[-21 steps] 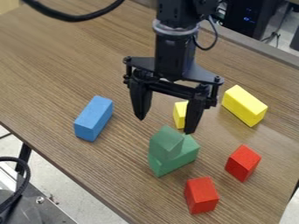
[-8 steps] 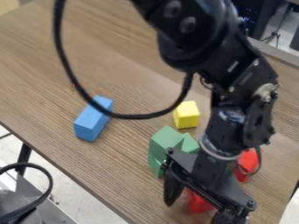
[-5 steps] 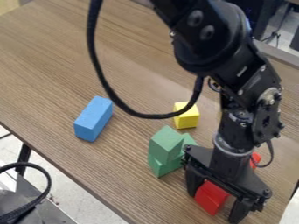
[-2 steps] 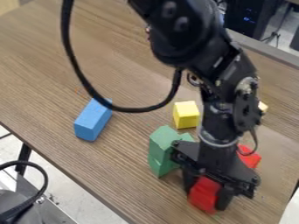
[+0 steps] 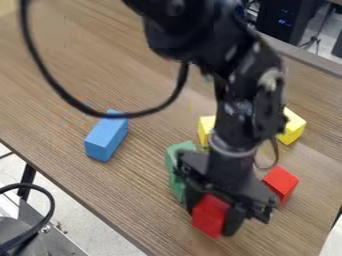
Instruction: Take the red cube from the table and place it on top of the green cube
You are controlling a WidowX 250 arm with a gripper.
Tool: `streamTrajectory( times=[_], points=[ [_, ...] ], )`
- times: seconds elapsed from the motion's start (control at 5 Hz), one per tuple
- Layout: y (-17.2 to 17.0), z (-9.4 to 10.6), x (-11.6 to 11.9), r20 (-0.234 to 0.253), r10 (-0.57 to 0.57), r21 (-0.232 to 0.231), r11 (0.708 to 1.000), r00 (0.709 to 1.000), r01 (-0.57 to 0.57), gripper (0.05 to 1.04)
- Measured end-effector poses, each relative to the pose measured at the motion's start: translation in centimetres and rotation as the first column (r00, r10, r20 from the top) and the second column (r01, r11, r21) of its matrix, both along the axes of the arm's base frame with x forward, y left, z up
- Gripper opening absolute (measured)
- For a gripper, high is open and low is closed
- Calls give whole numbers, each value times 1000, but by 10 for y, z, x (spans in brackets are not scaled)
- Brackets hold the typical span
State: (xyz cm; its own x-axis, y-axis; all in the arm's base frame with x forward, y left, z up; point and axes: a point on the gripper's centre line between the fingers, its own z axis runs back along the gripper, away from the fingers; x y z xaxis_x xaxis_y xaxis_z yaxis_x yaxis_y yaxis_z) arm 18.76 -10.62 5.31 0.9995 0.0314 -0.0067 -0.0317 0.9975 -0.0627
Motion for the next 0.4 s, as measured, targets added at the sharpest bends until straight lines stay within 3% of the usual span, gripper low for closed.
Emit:
streamTrajectory(
  times=[0.2,0.4],
  points=[
    [1,37,-6,51,-34,0,999,998,34,593],
    [1,62,-11,67,-55,33,998,996,53,593]
  ],
)
